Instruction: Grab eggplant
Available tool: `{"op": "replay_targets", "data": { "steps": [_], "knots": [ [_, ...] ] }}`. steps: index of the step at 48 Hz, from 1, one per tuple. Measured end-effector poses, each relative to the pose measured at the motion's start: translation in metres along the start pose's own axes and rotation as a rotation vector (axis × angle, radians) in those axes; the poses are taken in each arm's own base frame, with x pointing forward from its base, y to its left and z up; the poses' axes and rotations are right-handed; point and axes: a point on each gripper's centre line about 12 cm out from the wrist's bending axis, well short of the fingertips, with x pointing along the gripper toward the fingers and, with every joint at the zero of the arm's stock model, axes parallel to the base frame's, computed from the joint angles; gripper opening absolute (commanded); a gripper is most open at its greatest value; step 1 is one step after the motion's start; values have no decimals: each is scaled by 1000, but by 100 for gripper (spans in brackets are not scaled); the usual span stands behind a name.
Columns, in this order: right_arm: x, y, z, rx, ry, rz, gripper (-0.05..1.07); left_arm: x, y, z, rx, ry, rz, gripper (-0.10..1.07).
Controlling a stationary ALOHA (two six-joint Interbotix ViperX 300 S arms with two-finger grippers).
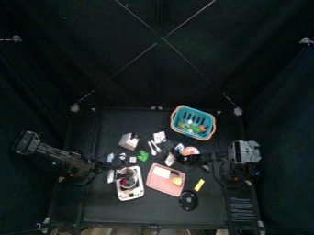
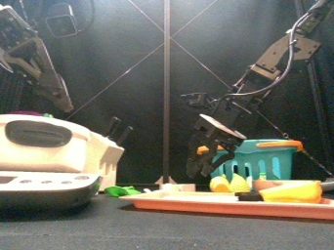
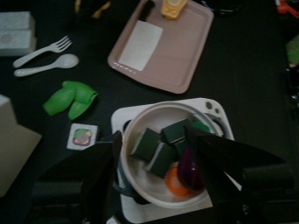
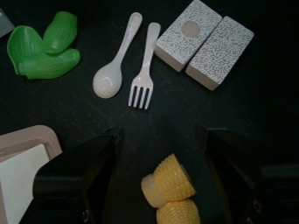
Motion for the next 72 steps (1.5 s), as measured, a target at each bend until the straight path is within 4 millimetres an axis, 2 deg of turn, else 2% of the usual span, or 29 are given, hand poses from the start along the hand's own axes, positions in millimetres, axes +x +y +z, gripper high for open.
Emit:
{"op": "replay_targets", "data": {
  "steps": [9,25,66,72],
  "knots": [
    [0,1,0,0,0,1,95,9,-6,-11,-36,97,-6,93],
    [0,0,0,1,-1,1,95,23,-10,-16,14,217,22,93],
    [0,0,0,4,-1,1,95,25,-17,-13,-28,171,-38,92],
    [0,1,1,3,-2,1,95,33,-18,-18,-21,193,-36,92]
  ]
}}
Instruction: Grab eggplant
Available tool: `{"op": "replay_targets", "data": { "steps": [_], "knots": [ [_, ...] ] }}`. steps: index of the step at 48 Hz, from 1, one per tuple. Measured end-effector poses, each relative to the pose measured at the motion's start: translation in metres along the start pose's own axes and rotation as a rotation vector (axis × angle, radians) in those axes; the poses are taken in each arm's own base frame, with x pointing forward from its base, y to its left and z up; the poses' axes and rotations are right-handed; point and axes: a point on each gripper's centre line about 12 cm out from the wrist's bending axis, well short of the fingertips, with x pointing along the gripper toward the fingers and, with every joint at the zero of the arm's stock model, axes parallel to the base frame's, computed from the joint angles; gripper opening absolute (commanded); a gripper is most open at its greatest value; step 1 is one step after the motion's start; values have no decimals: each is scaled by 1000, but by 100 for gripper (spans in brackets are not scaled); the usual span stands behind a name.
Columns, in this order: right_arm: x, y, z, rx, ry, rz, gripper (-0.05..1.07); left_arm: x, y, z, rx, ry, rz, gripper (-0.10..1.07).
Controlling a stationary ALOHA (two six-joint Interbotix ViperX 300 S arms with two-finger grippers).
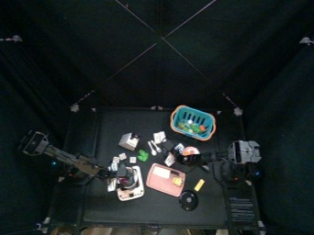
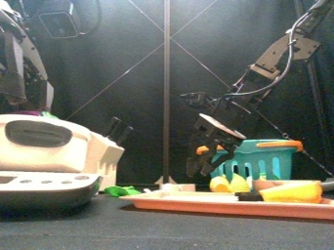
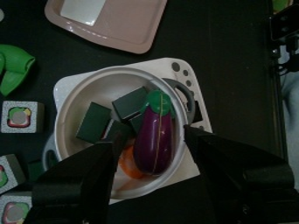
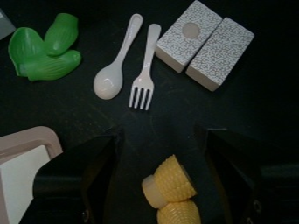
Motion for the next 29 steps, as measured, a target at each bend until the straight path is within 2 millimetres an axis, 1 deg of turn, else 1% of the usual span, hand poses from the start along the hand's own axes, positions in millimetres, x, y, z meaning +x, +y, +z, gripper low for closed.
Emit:
{"op": "replay_targets", "data": {
  "steps": [5,9,20,29],
  "knots": [
    [1,0,-1,-1,3,-1,95,12,0,-4,13,40,15,92],
    [1,0,0,1,3,-2,95,16,0,-1,40,49,27,92],
    [2,0,0,2,1,-2,95,16,7,0,62,98,80,88],
    [1,1,0,1,1,-1,95,15,8,1,61,104,88,77]
  ]
}}
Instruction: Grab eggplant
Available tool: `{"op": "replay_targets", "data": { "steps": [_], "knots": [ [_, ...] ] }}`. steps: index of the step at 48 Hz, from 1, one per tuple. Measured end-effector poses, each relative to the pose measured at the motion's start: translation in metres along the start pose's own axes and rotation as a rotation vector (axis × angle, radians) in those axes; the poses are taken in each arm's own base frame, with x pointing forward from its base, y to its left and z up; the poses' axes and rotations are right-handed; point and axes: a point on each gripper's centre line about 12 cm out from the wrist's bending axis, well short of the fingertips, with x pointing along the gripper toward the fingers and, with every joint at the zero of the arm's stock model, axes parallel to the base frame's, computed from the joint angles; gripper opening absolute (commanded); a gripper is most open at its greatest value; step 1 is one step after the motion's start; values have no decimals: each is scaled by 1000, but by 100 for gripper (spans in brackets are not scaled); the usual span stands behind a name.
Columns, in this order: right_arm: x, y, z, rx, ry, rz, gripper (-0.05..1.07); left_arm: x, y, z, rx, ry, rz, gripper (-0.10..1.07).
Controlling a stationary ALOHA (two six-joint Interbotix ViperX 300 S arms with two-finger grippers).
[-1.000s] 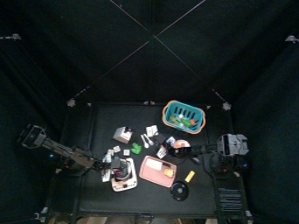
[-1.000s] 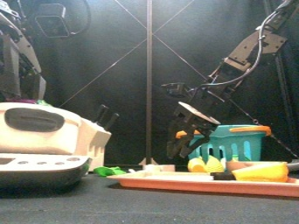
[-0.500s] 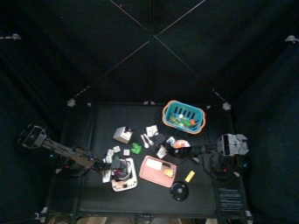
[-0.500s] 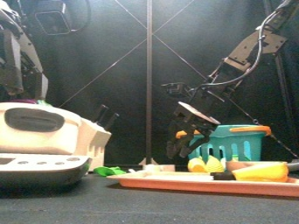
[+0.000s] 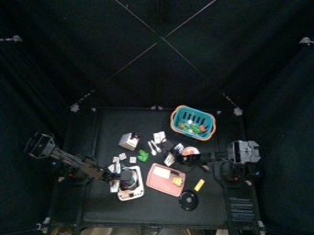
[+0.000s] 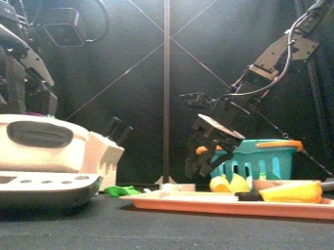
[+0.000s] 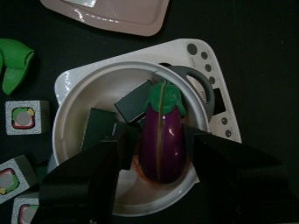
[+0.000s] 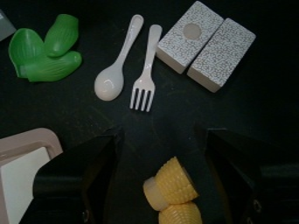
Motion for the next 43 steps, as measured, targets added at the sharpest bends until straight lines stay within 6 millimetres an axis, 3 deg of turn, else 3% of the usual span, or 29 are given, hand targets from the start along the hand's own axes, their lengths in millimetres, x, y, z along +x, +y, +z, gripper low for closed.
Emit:
{"op": "replay_targets", "data": {
  "steps": [12,26,43],
  "knots": [
    [1,-1,0,-1,1,-2,95,-5,0,8,14,-15,9,68],
    [1,-1,0,1,1,-2,95,-19,1,15,8,-67,-3,67],
    [1,-1,0,0,2,-2,95,-20,1,16,6,-71,-5,67]
  ]
}}
